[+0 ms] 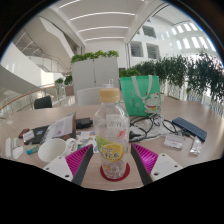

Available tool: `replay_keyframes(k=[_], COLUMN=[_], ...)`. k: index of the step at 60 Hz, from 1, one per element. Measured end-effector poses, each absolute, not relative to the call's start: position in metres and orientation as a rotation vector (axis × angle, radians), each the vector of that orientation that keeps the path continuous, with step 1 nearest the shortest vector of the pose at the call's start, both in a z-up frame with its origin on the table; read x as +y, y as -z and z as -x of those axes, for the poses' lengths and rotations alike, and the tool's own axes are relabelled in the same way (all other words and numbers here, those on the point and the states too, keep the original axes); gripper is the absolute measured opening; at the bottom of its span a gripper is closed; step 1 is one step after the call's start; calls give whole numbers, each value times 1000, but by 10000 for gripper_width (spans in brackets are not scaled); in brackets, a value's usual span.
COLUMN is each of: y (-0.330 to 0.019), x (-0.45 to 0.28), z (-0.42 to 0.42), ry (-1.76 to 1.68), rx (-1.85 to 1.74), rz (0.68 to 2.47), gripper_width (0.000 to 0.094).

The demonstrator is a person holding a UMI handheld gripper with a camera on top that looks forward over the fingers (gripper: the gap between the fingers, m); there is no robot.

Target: Pour water

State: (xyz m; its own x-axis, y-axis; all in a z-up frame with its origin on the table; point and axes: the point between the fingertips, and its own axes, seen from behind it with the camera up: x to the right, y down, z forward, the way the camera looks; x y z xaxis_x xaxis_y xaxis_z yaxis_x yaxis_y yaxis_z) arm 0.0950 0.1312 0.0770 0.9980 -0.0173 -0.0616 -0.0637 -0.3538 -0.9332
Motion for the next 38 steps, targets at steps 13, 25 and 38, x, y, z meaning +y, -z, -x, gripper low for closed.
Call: replay_keyframes(k=[13,25,38], y=[-136,-190,-237], x=[23,-75,-148], z=[-85,-51,-18], ry=[-7,51,67], rx=[59,10,24], rz=[1929,1927,1917], gripper_width=[834,832,832])
